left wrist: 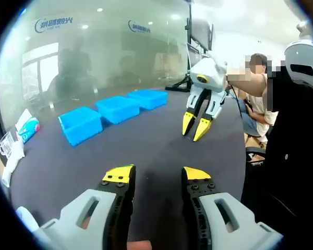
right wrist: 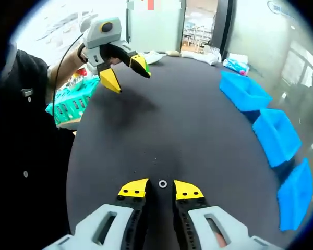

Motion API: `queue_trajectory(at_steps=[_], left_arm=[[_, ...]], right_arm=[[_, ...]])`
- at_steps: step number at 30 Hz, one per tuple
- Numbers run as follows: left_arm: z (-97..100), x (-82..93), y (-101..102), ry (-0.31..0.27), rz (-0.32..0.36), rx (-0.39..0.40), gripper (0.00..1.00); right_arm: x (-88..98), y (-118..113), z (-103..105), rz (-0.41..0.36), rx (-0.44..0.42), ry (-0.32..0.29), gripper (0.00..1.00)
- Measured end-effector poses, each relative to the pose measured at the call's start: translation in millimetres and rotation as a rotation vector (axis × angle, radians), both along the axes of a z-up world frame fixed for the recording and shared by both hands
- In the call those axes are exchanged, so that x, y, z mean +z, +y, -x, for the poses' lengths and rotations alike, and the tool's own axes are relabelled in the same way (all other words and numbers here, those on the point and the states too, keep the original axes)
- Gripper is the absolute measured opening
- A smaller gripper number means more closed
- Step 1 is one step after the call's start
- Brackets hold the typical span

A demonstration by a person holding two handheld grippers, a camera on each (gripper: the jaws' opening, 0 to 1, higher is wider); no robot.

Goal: Sort the screws, nuts, and washers into the corresponding bins

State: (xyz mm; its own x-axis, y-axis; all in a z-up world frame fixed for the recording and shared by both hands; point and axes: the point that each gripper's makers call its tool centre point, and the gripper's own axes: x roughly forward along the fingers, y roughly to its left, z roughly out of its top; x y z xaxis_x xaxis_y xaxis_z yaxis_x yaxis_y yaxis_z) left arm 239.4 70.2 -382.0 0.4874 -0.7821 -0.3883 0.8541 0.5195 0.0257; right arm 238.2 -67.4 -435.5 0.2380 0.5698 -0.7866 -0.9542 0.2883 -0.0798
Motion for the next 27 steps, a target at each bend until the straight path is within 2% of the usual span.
queue_trajectory(at_steps=[9,16,22,27], left_arm=[[-1.5,0.6,2.6,-0.003,0.006,0.006,0.33],[-1.8,2.5,0.9,-0.007,0.013,0.002,0.33],[-6.2,6.1,2.7,-0.017,0.019,0.018,0.33],[-12.0,10.5,5.2,-0.032,0.030,0.042,0.33]], right_arm=[[-4.4,1.7,5.8,0.001,-0.003,0.036,0.04],[-2.6,0.5,6.2,-0.005,-0.024,0.044,0.03],[14.0,-6.1,0.5,-0.049,-0.058,0.008,0.03],[36.8,-24.4,-13.9,-0.105,-0.124,-0.049,0.03]])
